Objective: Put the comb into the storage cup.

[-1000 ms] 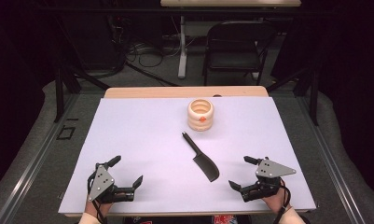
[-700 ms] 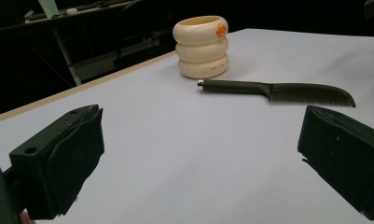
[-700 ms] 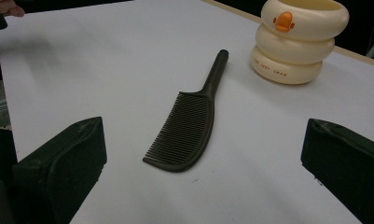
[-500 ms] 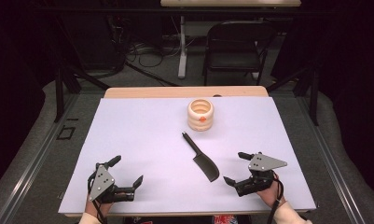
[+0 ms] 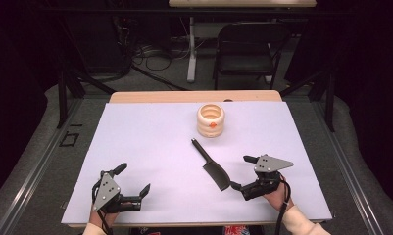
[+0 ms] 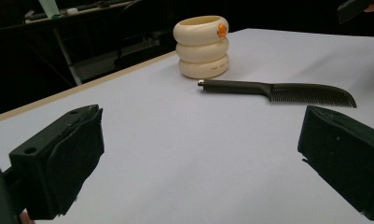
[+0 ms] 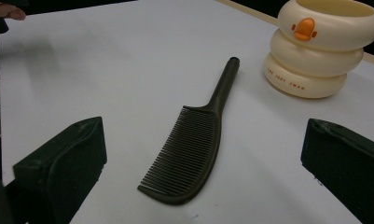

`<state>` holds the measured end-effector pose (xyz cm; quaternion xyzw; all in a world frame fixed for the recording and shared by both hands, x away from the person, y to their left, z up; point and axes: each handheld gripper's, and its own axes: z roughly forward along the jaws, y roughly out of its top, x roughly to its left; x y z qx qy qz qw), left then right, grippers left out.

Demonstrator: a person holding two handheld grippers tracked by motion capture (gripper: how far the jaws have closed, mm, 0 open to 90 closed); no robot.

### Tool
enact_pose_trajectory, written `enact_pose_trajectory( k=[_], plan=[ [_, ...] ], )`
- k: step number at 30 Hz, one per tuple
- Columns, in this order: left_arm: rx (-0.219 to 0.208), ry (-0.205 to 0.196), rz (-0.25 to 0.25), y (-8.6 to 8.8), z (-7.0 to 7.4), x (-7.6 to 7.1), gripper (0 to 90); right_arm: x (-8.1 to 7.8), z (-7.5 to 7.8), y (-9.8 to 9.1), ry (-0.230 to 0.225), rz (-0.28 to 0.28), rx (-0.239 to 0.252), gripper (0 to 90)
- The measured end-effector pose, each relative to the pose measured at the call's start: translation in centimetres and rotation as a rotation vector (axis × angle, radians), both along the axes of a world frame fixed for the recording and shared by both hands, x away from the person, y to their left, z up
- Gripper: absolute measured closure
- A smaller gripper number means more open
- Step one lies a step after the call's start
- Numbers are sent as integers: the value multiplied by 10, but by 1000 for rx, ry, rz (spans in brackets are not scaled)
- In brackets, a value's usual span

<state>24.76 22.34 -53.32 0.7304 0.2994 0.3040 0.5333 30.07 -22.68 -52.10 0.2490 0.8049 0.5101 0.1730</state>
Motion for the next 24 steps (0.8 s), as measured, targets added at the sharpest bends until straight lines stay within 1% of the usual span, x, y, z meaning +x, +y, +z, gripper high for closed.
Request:
enact_pose_trajectory(
  k=[8,16,24],
  plan=[
    [-2,0,0,0,0,0,4,9,1,8,7,18,-10,0],
    [-2,-1,-1,0,0,0,4,17,2,14,11,24,-5,0],
    [-2,-1,0,0,0,0,3,25,2,21,21,36,-14,0]
  ],
)
